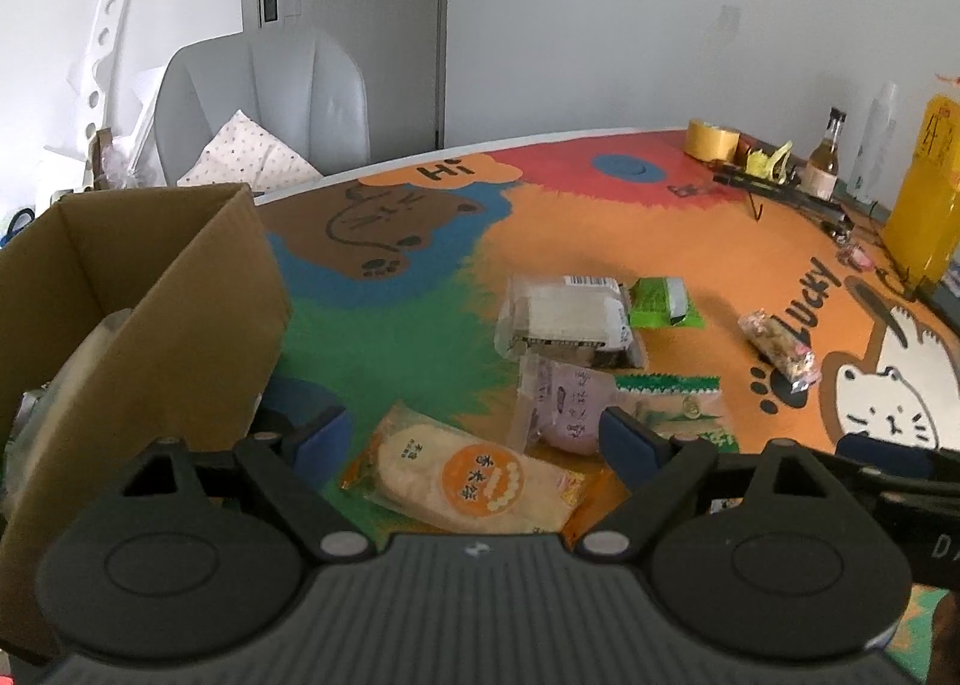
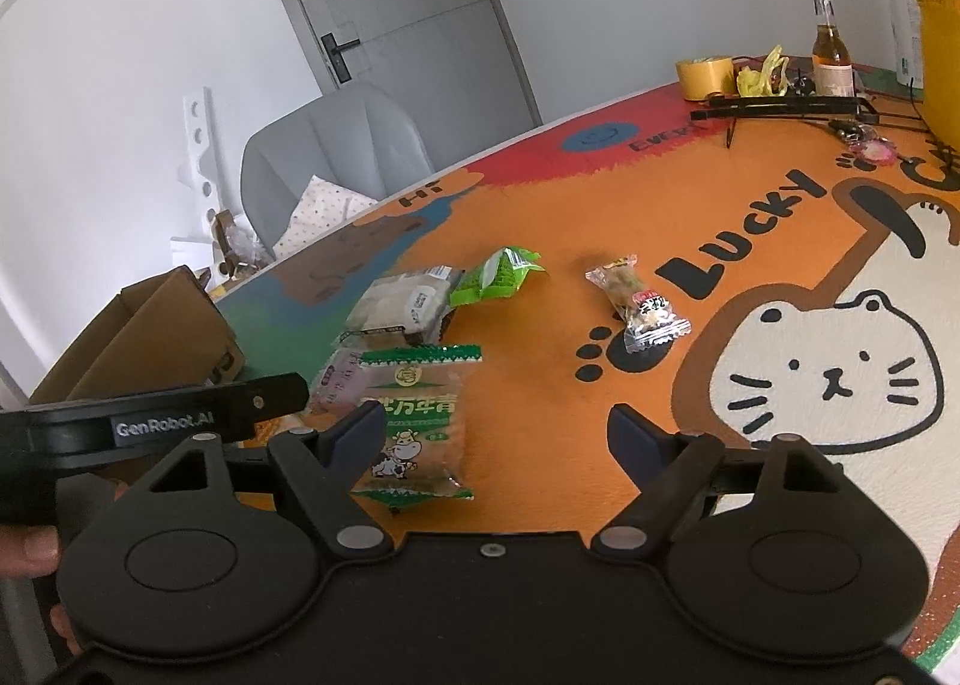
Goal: Organize snacks
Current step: 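Grasp orange-labelled cake with left gripper while right gripper grasps green-labelled bread pack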
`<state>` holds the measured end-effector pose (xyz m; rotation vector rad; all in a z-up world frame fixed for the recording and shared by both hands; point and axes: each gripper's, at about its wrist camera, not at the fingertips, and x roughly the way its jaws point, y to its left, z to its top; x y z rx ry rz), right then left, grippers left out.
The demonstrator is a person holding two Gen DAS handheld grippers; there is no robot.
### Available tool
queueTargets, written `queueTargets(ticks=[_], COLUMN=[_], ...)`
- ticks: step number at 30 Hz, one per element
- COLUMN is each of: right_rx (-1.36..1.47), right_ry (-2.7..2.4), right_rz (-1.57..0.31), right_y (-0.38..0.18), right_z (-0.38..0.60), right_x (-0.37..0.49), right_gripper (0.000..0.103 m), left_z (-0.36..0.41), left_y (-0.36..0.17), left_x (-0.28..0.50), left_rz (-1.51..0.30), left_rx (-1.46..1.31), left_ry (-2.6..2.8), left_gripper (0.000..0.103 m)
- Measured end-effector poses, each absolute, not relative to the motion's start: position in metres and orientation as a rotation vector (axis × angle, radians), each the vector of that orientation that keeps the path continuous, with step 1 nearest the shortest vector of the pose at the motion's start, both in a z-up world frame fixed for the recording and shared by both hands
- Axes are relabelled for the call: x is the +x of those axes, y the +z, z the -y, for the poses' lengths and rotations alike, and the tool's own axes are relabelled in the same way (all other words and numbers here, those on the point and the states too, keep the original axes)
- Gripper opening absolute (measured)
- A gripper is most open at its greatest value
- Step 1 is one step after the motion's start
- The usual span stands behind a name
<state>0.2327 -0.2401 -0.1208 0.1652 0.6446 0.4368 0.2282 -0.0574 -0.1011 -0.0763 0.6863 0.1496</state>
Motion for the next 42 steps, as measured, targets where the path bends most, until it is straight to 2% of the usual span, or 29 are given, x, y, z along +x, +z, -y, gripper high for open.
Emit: queueTargets(ticks=[18,21,25,29,33,35,36,42], right_rx=[0.141,0.13,0.12,0.118,0.099,0.072,0.069,0.094], right_ry=[0.474,0.482,0.479,0.474,0.478,0.469,0.465,0.469], right_rz=[-0.658,-0.659,-0.662,-0.669,-0.668,-0.66,-0.66,-0.661], right_y=[-0.125,-0.125,-0.127,-0.13,-0.135,-0.135,-0.135,-0.134], right_z=[0.215,0.209,0.203,0.196,0.19,0.189,0.19,0.205], right_x=[0.232,0.234,0.237,0.245,0.25,0.249,0.25,0.247], right_gripper=[0.082,0.082,0.081,0.076,0.069,0.053,0.048,0.046], left_z=[0.044,0.042,0.033,0.031,0.028,0.028,0.029,0.037], left_y=[-0.114,-0.117,-0.119,-0.113,-0.108,-0.106,-0.107,-0.113], left_x=[0.206,0.201,0.2,0.198,0.198,0.199,0.201,0.215], left_rz=[-0.739,-0.738,-0.736,-0.704,-0.673,-0.661,-0.663,-0.677], left_rx=[-0.08,-0.099,-0.159,-0.172,-0.206,-0.205,-0.205,-0.203], left_ry=[0.144,0.133,0.122,0.122,0.111,0.109,0.109,0.097], left_gripper=[0.089,0.084,0.072,0.066,0.065,0.065,0.065,0.065])
